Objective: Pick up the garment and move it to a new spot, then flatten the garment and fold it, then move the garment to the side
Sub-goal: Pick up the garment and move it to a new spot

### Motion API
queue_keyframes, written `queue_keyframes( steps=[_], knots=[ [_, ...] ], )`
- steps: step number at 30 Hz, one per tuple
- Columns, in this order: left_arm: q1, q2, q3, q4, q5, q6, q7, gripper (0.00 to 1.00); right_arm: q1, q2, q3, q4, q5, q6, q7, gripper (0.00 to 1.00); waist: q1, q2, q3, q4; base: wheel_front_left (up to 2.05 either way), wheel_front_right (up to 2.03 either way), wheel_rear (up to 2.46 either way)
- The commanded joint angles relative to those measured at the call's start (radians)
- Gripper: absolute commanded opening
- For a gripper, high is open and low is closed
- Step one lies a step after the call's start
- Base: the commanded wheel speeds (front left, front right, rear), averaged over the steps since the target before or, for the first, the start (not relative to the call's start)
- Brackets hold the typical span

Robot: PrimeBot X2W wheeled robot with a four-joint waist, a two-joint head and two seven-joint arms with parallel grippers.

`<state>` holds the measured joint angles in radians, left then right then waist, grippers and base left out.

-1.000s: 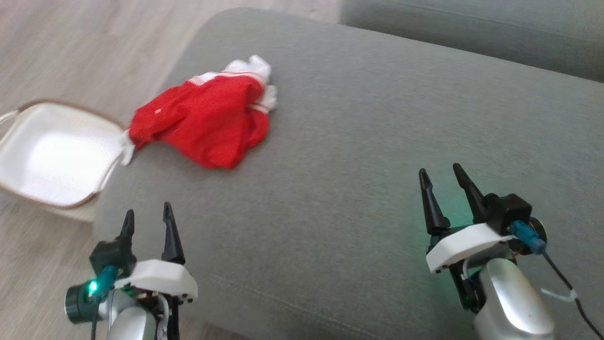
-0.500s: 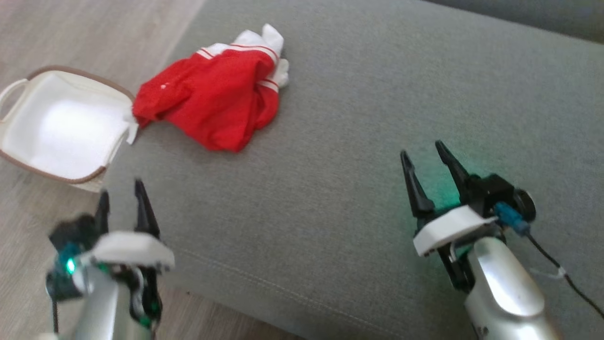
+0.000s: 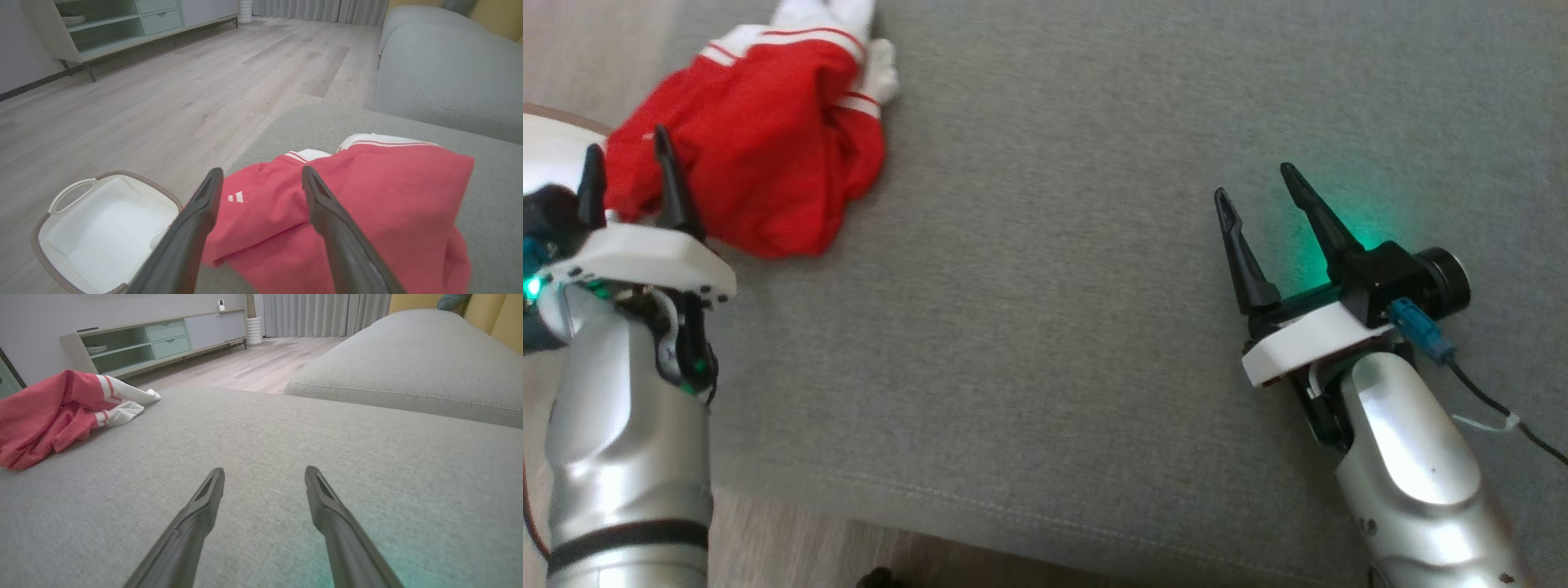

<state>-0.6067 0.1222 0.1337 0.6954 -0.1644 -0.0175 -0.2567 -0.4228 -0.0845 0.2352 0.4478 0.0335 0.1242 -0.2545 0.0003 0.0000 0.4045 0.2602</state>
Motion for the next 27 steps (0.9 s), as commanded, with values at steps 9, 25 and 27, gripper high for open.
queue_keyframes(
  steps=[9,25,27],
  knots=[
    [-0.107,0.086,0.018,0.229,0.029,0.002,-0.005,0.05,-0.017,0.009,0.016,-0.068,0.004,0.007,0.004,1.0,-0.0003,0.0,0.045,-0.076,0.0,0.0,0.0],
    [-0.202,0.126,-0.086,-0.11,0.128,-0.051,-0.005,0.0,-0.008,0.033,0.014,-0.016,0.094,0.007,-0.007,1.0,-0.0003,0.0,-0.101,-0.166,0.0,0.0,0.0],
    [-0.228,0.108,-0.117,-0.158,0.135,-0.062,-0.005,0.0,-0.005,0.034,0.022,-0.024,0.125,0.007,-0.007,1.0,-0.0003,0.0,-0.115,-0.197,0.0,0.0,0.0]
  ],
)
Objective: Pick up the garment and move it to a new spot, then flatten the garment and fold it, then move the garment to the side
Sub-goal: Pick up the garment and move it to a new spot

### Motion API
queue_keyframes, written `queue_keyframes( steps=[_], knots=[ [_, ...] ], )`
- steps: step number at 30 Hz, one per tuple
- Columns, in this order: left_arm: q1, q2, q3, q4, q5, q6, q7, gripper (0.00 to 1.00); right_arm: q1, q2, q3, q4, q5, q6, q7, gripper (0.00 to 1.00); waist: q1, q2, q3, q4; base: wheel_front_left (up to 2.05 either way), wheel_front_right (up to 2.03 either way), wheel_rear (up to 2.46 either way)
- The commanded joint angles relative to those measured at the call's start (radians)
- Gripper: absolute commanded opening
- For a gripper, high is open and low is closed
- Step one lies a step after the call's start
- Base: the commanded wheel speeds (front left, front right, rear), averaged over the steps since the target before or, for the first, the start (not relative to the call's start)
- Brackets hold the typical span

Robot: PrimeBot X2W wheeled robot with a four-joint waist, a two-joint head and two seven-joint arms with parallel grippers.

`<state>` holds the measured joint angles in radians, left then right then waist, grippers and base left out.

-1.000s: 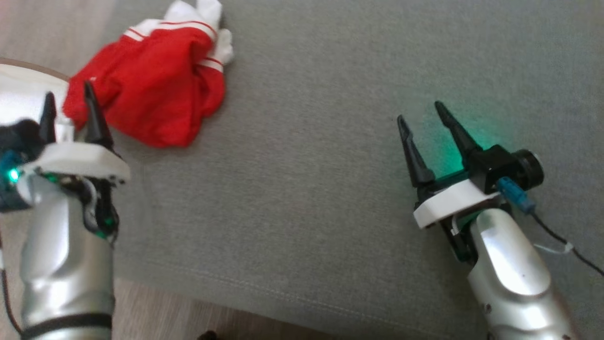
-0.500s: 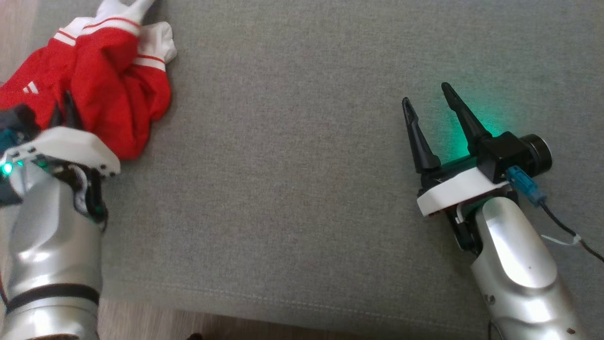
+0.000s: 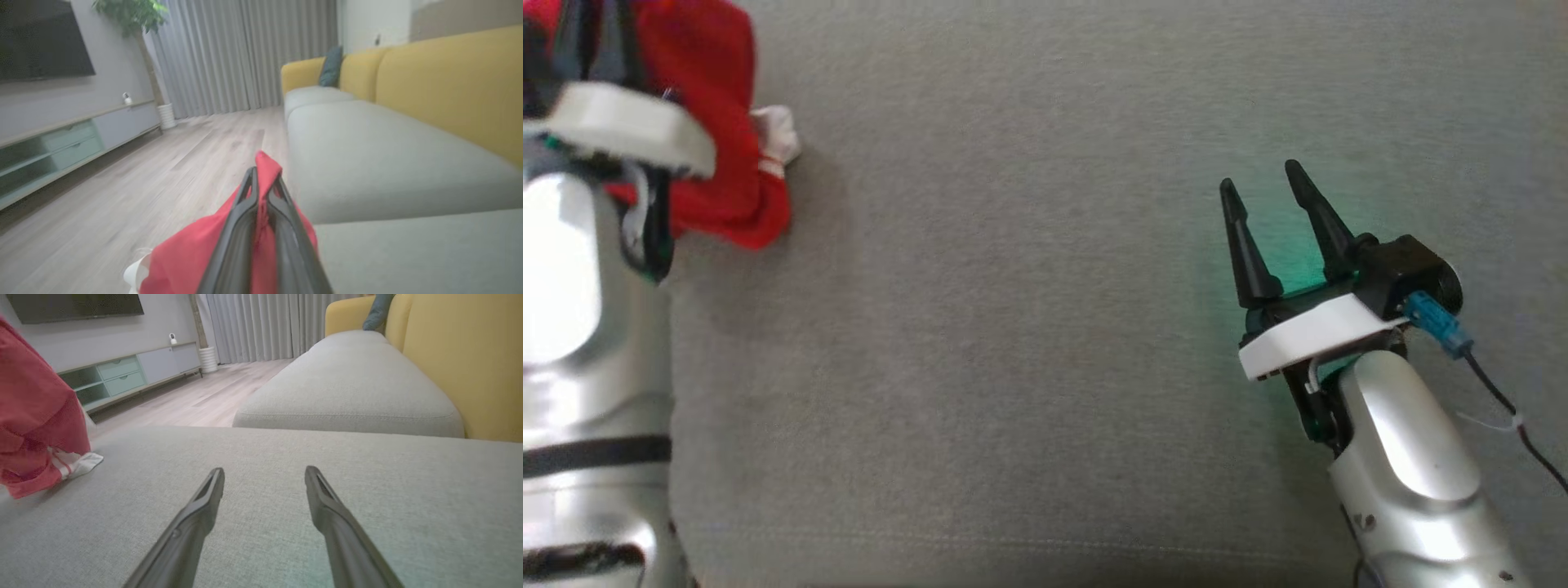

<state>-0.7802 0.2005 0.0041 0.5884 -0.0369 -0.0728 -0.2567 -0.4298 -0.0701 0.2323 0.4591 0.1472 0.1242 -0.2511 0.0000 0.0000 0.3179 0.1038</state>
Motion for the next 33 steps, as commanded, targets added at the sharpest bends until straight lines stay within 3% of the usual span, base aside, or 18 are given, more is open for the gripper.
queue_keyframes(
  steps=[1,12,19,20,21,22,23,33],
  knots=[
    [-0.065,0.021,-0.005,-0.072,0.012,-0.012,-0.005,0.0,0.003,0.019,0.027,-0.039,0.022,0.007,-0.01,1.0,0.0,0.0,-0.034,-0.058,0.0,0.0,0.0],
    [-0.15,-0.121,-0.199,-0.198,-0.033,-0.05,-0.005,0.0,0.02,0.02,0.035,-0.051,0.1,0.007,-0.011,1.0,0.0,0.0,-0.037,-0.288,0.0,0.0,0.0],
    [-0.096,-0.149,-0.28,-0.203,-0.101,-0.023,-0.005,0.0,0.018,0.02,0.036,-0.062,0.127,0.007,-0.011,1.0,0.0,0.0,-0.01,-0.361,0.0,0.0,0.0],
    [-0.074,-0.149,-0.287,-0.192,-0.116,-0.018,-0.005,0.29,0.018,0.02,0.036,-0.064,0.129,0.007,-0.011,1.0,0.0,0.0,-0.007,-0.363,0.0,0.0,0.0],
    [-0.074,-0.149,-0.287,-0.192,-0.116,-0.018,-0.005,0.29,0.018,0.02,0.036,-0.064,0.129,0.007,-0.011,1.0,0.0,0.0,-0.007,-0.363,0.0,0.0,0.0],
    [-0.05,-0.15,-0.292,-0.185,-0.129,-0.008,-0.005,0.58,0.018,0.02,0.036,-0.065,0.13,0.007,-0.011,1.0,0.0,0.0,-0.004,-0.363,0.0,0.0,0.0],
    [-0.024,-0.15,-0.292,-0.176,-0.138,0.003,-0.005,1.0,0.019,0.02,0.037,-0.066,0.131,0.007,-0.011,1.0,0.0,0.0,-0.001,-0.362,0.0,0.0,0.0],
    [0.279,-0.15,-0.17,-0.15,-0.149,0.076,-0.005,1.0,0.017,0.02,0.034,-0.047,0.09,0.007,-0.011,1.0,0.0,0.0,-0.01,-0.265,0.0,0.0,0.0]
  ],
)
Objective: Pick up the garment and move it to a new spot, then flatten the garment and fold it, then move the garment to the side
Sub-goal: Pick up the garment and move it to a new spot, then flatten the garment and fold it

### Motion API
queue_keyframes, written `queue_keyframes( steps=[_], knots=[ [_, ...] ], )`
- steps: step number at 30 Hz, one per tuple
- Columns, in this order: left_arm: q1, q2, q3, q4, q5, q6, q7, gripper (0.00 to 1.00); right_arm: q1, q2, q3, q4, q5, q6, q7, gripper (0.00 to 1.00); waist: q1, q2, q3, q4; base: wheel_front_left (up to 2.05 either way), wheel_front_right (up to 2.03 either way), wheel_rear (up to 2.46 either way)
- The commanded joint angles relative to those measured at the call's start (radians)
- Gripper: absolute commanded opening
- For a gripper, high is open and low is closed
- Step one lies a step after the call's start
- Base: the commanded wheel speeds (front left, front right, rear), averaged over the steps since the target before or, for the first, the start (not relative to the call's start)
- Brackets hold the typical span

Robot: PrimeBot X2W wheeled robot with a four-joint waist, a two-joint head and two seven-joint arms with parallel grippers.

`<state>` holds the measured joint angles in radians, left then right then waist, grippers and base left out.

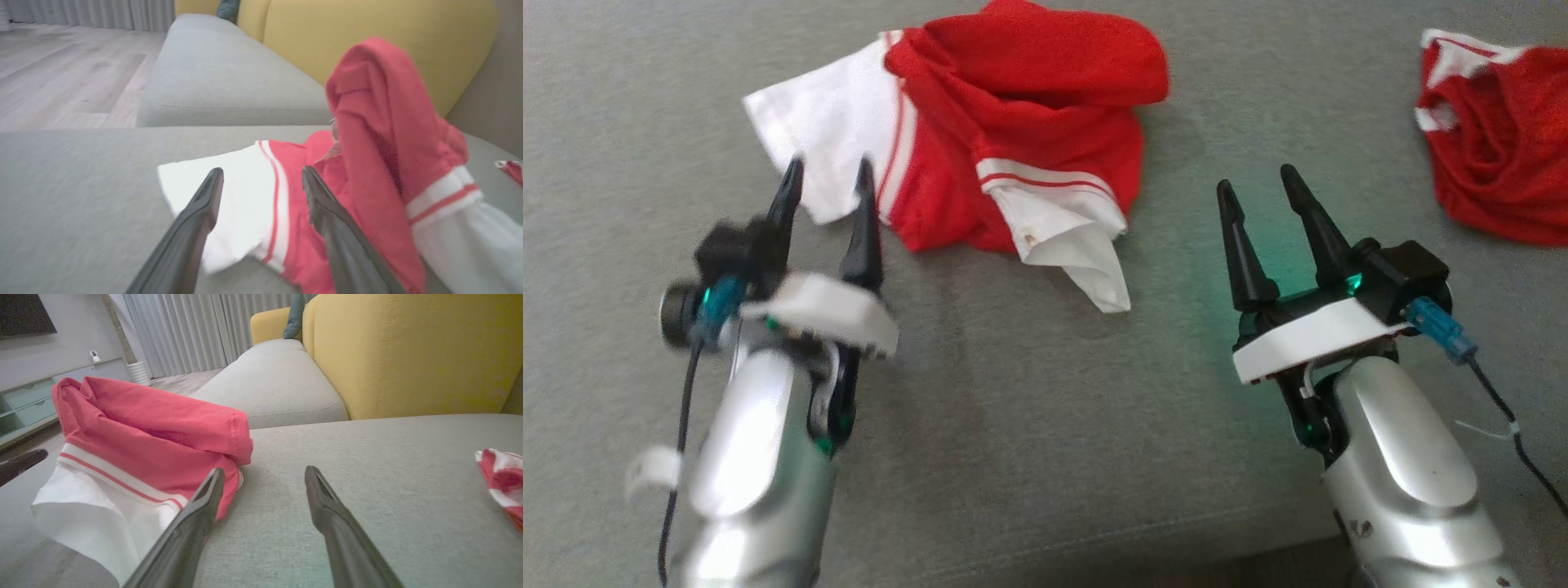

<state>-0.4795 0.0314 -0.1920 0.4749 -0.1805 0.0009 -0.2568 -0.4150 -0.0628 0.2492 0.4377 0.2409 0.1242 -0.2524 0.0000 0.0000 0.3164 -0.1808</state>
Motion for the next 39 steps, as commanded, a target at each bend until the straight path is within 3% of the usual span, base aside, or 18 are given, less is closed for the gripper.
queue_keyframes(
  steps=[1,9,19,27,34,35,36,39],
  knots=[
    [0.009,0.019,0.038,-0.046,-0.01,0.006,-0.005,1.0,0.003,0.013,0.021,-0.025,-0.01,0.007,-0.009,1.0,0.0,0.0,-0.013,0.033,0.0,0.0,0.0],
    [0.188,0.019,0.063,-0.123,-0.06,0.033,-0.005,1.0,0.01,0.013,0.093,-0.011,-0.033,0.007,-0.009,1.0,0.0,0.0,-0.046,0.139,0.0,0.0,0.0],
    [0.24,0.019,0.023,-0.166,-0.114,0.067,-0.005,1.0,0.023,0.013,0.205,0.008,-0.061,0.007,-0.009,1.0,0.0,0.0,-0.056,0.214,0.0,0.0,0.0],
    [0.23,0.019,0.006,-0.181,-0.137,0.077,-0.005,1.0,-0.03,0.013,0.16,0.143,-0.181,0.007,-0.009,1.0,0.0,0.0,-0.049,0.242,0.0,0.0,0.0],
    [0.227,0.019,-0.001,-0.176,-0.142,0.079,-0.005,1.0,-0.05,0.013,0.092,0.148,-0.225,0.007,-0.009,0.99,0.0,0.0,-0.043,0.243,0.0,0.0,0.0],
    [0.228,0.019,-0.003,-0.175,-0.143,0.078,-0.005,1.0,-0.052,0.013,0.088,0.151,-0.225,0.007,-0.009,0.6,0.0,0.0,-0.043,0.242,0.0,0.0,0.0],
    [0.229,0.019,-0.004,-0.173,-0.143,0.078,-0.005,1.0,-0.055,0.013,0.086,0.152,-0.227,0.007,-0.009,0.0,0.0,0.0,-0.043,0.241,0.0,0.0,0.0],
    [0.231,0.019,-0.007,-0.17,-0.147,0.079,-0.005,1.0,-0.069,0.013,0.06,0.141,-0.21,0.007,-0.009,0.0,0.0,0.0,-0.047,0.236,0.0,0.0,0.0]
  ],
)
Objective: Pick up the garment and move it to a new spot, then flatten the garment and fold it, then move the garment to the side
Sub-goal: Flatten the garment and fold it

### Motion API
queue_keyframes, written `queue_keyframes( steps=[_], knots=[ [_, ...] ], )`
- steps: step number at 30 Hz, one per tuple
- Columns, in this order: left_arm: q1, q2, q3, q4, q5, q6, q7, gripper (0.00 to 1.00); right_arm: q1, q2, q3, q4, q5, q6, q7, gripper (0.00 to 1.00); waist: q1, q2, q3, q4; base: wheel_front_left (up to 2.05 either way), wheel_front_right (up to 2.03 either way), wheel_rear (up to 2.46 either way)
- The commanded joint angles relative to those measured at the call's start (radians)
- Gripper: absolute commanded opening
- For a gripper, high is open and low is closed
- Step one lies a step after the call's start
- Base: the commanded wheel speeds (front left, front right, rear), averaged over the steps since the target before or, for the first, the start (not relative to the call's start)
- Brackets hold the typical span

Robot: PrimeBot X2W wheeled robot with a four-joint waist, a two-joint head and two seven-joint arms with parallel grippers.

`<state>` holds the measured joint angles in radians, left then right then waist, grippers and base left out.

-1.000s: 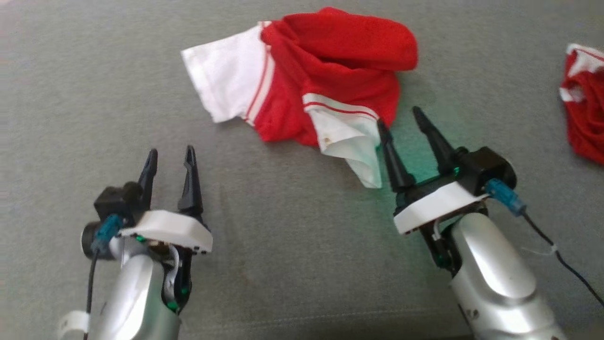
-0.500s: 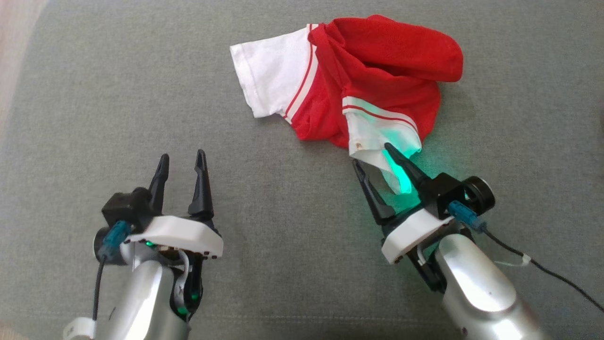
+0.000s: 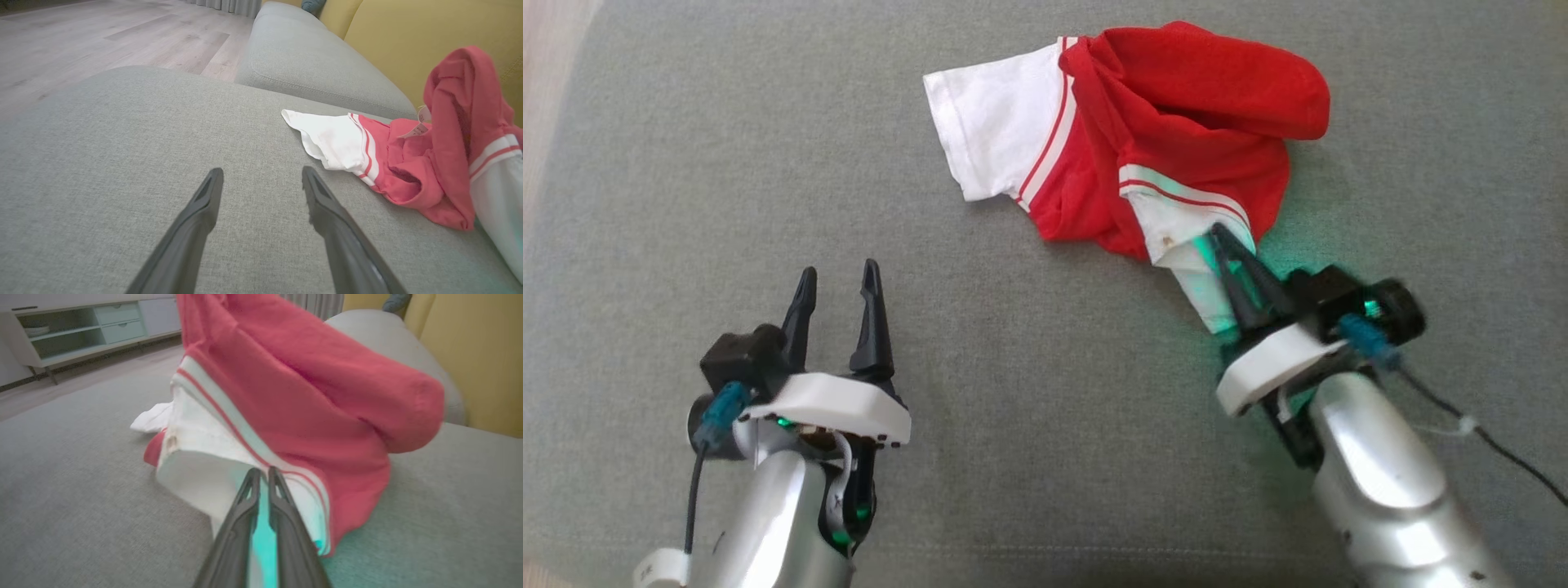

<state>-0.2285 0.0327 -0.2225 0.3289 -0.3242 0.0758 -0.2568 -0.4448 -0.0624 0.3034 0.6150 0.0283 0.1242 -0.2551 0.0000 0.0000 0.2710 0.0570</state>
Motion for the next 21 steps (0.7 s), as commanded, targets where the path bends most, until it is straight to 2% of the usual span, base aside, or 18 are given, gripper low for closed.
queue_keyframes(
  steps=[1,5,9,12,16,21],
  knots=[
    [-0.019,0.018,0.022,-0.024,-0.004,0.003,-0.005,1.0,-0.047,0.012,-0.016,-0.052,0.002,0.007,-0.007,0.0,0.0,0.0,-0.005,-0.005,0.0,0.0,0.0],
    [-0.011,0.018,0.022,-0.022,-0.005,0.0,-0.005,1.0,-0.103,-0.013,-0.126,-0.14,-0.03,0.007,-0.007,0.0,0.0,0.0,-0.023,-0.02,0.0,0.0,0.0],
    [0.003,0.018,0.013,-0.016,-0.008,-0.004,-0.005,1.0,-0.203,-0.103,-0.202,-0.221,-0.073,0.007,-0.007,0.0,0.0,0.0,-0.051,-0.035,0.0,0.0,0.0],
    [0.014,0.018,-0.006,-0.01,-0.011,-0.01,-0.005,1.0,-0.306,-0.184,-0.229,-0.237,-0.1,0.007,-0.007,0.0,0.0,0.0,-0.071,-0.042,0.0,0.0,0.0],
    [0.022,0.018,-0.033,-0.007,-0.02,-0.007,-0.005,1.0,-0.463,-0.281,-0.199,-0.223,-0.136,0.007,0.004,0.0,0.0,0.0,-0.088,-0.039,0.0,0.0,0.0],
    [0.012,0.018,-0.081,-0.005,-0.038,-0.006,-0.005,1.0,-0.666,-0.344,-0.082,-0.178,-0.168,0.007,0.039,0.0,0.0,0.0,-0.076,-0.005,0.0,0.0,0.0]
  ],
)
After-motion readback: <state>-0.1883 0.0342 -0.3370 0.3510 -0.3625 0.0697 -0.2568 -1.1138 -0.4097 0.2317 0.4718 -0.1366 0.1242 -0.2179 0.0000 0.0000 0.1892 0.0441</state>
